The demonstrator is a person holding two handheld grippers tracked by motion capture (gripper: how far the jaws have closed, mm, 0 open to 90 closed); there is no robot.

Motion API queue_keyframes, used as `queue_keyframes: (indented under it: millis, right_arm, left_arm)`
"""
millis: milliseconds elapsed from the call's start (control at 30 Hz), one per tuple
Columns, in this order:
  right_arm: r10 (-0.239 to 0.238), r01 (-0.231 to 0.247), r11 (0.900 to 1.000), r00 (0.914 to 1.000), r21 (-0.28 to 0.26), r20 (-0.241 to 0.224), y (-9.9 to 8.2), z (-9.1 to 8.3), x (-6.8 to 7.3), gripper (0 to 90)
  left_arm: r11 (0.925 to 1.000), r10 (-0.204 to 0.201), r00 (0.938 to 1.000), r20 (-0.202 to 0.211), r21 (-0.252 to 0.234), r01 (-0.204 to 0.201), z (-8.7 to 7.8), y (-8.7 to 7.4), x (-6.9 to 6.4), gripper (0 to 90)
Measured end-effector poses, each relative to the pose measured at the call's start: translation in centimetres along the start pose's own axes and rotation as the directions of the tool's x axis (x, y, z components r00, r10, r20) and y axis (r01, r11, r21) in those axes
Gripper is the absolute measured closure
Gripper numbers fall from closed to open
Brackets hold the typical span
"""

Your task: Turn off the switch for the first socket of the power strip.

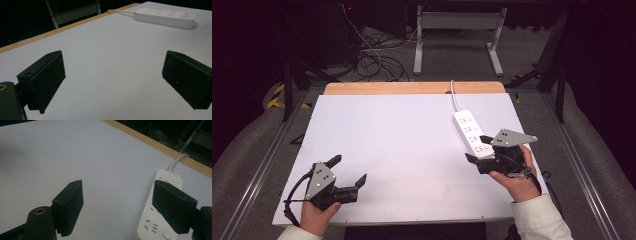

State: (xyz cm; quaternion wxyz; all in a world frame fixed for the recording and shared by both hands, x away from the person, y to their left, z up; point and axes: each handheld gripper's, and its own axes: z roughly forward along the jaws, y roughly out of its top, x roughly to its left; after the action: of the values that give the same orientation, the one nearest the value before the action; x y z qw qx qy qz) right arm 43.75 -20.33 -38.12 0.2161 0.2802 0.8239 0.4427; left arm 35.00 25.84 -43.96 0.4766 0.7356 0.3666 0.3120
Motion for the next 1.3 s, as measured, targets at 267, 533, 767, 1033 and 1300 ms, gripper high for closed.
queue_keyframes:
  millis: [267,533,767,1033,1300]
  right_arm:
    - [-0.017,0.017,0.9995,0.9998,0.028,-0.006,0.7,0.8,-0.4,34.1]
    - [-0.029,0.029,0.9994,0.9996,0.022,0.006,2.0,1.0,-1.0,40.8]
    - [0.016,-0.015,0.9994,0.9993,0.030,-0.033,3.3,1.4,-2.5,56.5]
    - [0.053,-0.049,0.9968,0.9967,0.063,-0.062,4.7,2.0,-4.0,77.4]
    - [0.101,-0.097,0.9887,0.9943,0.114,-0.032,5.7,3.7,-5.6,90.0]
  left_arm:
    - [1.0000,0.003,1.0000,0.002,0.003,-0.003,0.0,0.0,0.0,5.1]
    - [1.0000,0.004,1.0000,0.001,0.004,-0.004,0.0,0.0,0.0,5.1]
    - [1.0000,0.005,1.0000,0.000,0.006,-0.005,0.0,0.0,0.0,5.1]
    - [1.0000,0.002,1.0000,-0.002,0.006,-0.002,0.1,0.0,0.0,5.1]
    - [1.0000,0.002,1.0000,-0.002,0.007,-0.002,0.1,-0.1,0.1,5.1]
